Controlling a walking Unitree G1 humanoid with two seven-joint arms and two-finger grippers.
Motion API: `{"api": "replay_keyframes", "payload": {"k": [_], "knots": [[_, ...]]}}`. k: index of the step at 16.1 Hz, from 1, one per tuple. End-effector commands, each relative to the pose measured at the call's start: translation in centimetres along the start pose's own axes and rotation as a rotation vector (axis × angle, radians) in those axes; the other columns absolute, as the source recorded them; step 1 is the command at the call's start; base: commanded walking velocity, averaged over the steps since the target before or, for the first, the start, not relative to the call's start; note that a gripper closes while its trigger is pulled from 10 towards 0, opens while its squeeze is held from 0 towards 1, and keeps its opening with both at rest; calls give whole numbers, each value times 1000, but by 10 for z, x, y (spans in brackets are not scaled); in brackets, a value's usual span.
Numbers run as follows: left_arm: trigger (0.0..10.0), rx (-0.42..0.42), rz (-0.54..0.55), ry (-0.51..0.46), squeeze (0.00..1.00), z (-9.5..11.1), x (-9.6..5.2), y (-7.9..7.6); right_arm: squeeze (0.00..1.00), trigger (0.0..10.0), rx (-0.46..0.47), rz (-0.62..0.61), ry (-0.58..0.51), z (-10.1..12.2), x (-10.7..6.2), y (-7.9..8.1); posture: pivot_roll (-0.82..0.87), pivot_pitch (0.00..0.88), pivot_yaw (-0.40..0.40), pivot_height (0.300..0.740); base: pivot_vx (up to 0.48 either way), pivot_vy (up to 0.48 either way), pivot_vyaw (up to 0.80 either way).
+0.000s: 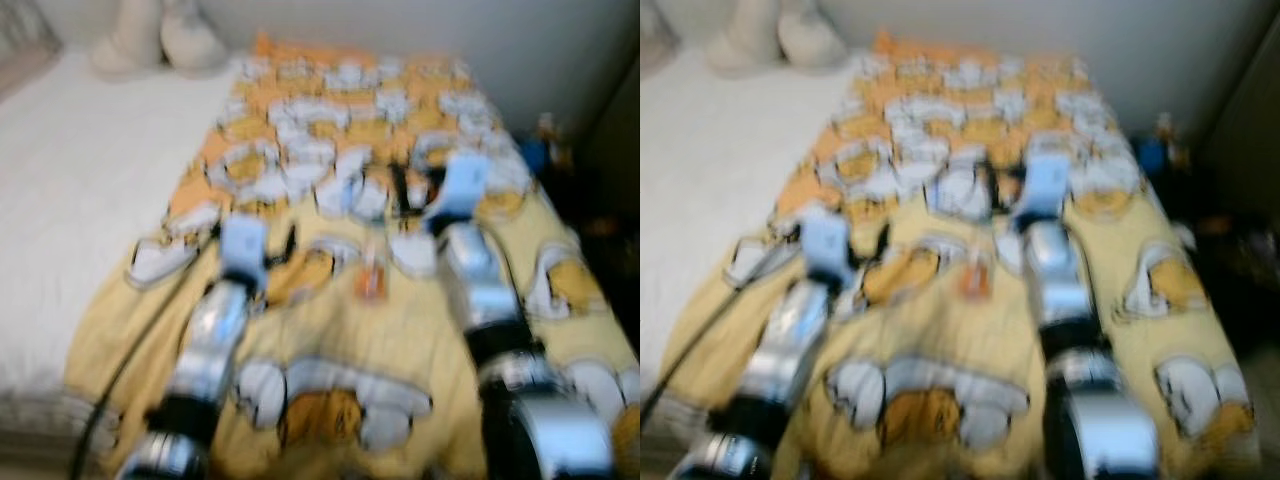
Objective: Clean up the room
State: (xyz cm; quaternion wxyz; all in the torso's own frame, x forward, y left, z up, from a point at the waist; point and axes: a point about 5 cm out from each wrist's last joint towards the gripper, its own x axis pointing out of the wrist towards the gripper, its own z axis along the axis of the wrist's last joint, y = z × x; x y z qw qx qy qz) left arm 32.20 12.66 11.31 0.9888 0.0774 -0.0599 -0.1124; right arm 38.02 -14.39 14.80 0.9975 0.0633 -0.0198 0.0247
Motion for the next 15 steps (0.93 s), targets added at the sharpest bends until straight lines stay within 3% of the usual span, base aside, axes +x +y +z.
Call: {"api": "replay_keyframes", "payload": {"k": [1, 2, 4, 5, 7, 11, 15], "knots": [[10000, 70, 13, -24, 0, 10, 1, 19, 0, 10000, 35, -45, 70, -7, 3, 2, 72, 0, 3, 740, 0, 0, 0], [10000, 93, -55, -51, 0, 20, 1, 23, 0, 10000, -14, -70, 110, -10, 6, 1, 92, 0, 1, 740, 0, 0, 0], [10000, 59, -357, -28, 0, 34, -4, 12, 0, 10000, -80, -138, 199, -26, 2, -9, 121, 6, -9, 740, 0, 0, 0], [10000, 13, -557, -33, 0, 50, -16, 0, 0, 10000, -132, -180, 262, -38, -3, -16, 136, 37, -10, 740, 0, 0, 0], [10000, -28, -721, -45, 0, 67, -34, -15, 0, 10000, -211, -231, 295, -45, -8, -26, 148, 79, -4, 740, 0, 0, 0], [10000, -70, -829, -10, 0, 73, -54, -28, 0, 10000, -237, -285, 265, -40, -6, -29, 159, 150, 5, 740, 0, 0, 0], [10000, -11, -957, 121, 0, 70, -84, -34, 0, 10000, -103, -318, 361, -58, -14, -27, 202, 233, 12, 740, 0, 0, 0]]}}
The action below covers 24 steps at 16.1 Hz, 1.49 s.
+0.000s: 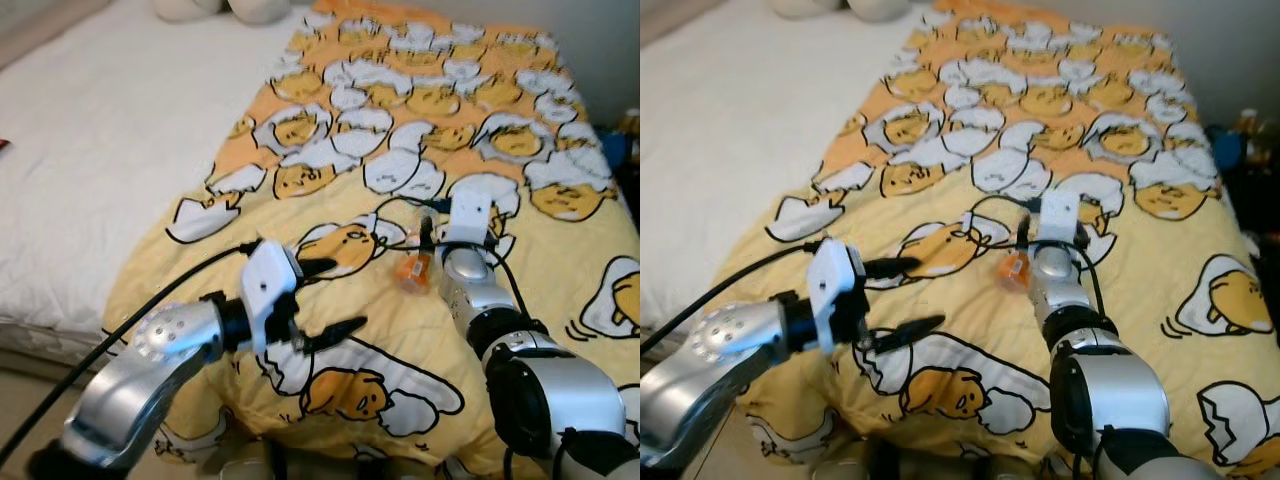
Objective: Clean up the room
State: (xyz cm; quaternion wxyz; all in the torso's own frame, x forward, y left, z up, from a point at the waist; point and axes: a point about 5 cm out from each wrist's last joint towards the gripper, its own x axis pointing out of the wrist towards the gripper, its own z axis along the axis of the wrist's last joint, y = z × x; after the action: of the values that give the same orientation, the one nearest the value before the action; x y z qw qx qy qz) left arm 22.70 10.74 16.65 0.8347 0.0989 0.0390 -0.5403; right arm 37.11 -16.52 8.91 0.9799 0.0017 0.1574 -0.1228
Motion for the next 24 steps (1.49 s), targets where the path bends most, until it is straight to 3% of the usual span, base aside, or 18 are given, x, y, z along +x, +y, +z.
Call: {"api": "replay_keyframes", "payload": {"k": [1, 6, 10, 11, 16, 18, 19, 22, 24], "knots": [[10000, -2, -25, 15, 0, 2, -1, -8, 0, 10000, 48, 13, 51, -8, -1, 2, 214, 249, 13, 740, 0, 0, 0], [10000, -22, -11, 60, 0, 1, -11, -24, 0, 10000, 132, 102, 129, -28, -8, 17, 245, 286, 9, 740, 0, 0, 0], [10000, -22, -4, 83, 0, -1, -11, -25, 0, 10000, 286, 93, 246, -47, -14, 22, 233, 277, -7, 740, 0, 0, 0], [10000, -16, -1, 90, 0, -2, -10, -23, 0, 0, 297, 119, 246, -45, -14, 26, 224, 265, -11, 740, 0, 0, 0], [10000, 29, -2, 105, 0, -7, 1, -13, 0, 0, 246, 173, 217, -34, -13, 35, 178, 206, -18, 740, 0, 0, 0], [10000, 33, 27, 85, 0, -7, 6, -8, 0, 0, 267, 189, 215, -33, -14, 39, 174, 190, -17, 740, 0, 0, 0], [10000, 14, 65, 65, 0, -8, 8, -2, 0, 0, 269, 199, 207, -31, -14, 40, 167, 177, -18, 740, 0, 0, 0], [10000, -150, 298, -54, 0, -18, 22, 22, 0, 0, 153, 226, 82, -13, -10, 40, 126, 72, -29, 740, 0, 0, 0], [10000, -242, 461, -88, 0, -32, 32, 38, 0, 0, 30, 202, -83, 2, -9, 30, 93, 0, -29, 740, 0, 0, 0]]}}
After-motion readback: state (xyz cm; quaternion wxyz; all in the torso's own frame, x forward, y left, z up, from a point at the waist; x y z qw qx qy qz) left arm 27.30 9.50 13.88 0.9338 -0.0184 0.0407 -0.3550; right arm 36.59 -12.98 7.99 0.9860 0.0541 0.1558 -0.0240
